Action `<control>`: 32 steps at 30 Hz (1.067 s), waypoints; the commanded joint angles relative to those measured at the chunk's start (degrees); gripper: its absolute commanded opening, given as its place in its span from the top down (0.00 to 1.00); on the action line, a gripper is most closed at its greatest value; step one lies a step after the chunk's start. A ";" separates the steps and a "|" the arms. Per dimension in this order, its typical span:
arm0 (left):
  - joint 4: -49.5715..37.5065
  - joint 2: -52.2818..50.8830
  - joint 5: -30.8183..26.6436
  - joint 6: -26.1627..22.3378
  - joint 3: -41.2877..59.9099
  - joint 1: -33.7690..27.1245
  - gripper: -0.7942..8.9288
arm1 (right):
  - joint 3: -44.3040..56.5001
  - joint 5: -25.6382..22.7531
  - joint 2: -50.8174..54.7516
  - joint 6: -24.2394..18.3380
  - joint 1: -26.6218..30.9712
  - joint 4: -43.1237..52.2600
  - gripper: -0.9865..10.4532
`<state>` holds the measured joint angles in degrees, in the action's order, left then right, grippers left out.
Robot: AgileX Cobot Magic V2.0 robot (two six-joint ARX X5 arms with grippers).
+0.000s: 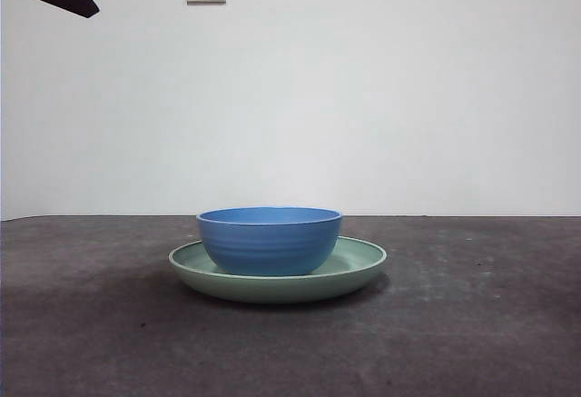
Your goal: Pick up the blue bowl, put it on the green plate, put it on desk
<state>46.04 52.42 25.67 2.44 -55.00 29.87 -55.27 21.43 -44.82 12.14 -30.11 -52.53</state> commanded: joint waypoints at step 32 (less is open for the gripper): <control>-0.68 0.22 0.31 -0.31 -0.55 0.20 0.91 | -1.01 -0.31 -0.37 -2.12 -0.48 -0.15 0.90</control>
<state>46.04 52.42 25.67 2.44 -55.00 29.87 -55.27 21.19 -44.82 10.70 -30.11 -53.17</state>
